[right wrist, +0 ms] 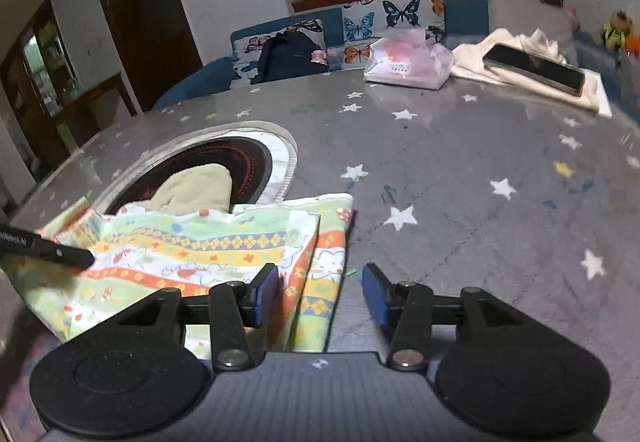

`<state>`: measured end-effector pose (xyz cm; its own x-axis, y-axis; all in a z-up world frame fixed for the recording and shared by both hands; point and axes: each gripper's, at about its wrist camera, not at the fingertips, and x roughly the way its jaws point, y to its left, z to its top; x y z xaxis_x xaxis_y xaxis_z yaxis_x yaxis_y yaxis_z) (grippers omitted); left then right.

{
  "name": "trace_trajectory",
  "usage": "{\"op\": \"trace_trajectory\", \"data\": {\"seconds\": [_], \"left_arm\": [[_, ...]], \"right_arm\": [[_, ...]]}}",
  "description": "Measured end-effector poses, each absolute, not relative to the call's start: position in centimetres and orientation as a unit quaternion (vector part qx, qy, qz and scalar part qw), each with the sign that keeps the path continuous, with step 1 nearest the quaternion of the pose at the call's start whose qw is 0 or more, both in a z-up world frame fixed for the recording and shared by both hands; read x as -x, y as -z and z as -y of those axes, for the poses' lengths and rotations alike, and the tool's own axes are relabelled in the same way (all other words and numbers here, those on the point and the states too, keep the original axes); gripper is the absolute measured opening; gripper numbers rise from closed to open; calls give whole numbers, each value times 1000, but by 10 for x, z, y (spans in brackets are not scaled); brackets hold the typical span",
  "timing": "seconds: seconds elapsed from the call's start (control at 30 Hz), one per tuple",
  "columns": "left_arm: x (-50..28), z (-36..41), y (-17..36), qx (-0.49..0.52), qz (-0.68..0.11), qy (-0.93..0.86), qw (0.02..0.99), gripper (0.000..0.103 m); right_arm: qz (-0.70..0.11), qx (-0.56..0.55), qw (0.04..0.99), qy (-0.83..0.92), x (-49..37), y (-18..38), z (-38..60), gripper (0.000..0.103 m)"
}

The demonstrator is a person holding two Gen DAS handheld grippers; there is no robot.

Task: Fold clothes

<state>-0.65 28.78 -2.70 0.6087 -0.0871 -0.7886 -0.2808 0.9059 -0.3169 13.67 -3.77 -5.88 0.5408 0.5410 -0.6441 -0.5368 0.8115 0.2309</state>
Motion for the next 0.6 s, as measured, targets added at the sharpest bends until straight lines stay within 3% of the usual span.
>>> {"op": "trace_trajectory", "data": {"seconds": [0.23,0.3,0.4,0.6], "left_arm": [[5,-286,27,198,-440,-59,874,24],[5,-285,27,195,-439,-59,875,24],[6,-284,26,189,-438,-61,877,23],[8,-278,13,171,-427,-55,886,16]], "right_arm": [[-361,-13,877,-316,-147,61,23,49],[-365,-12,872,-326,-146,60,17,31],[-371,-10,864,-341,-144,60,9,14],[-348,-24,868,-352,-130,42,14,8]]}}
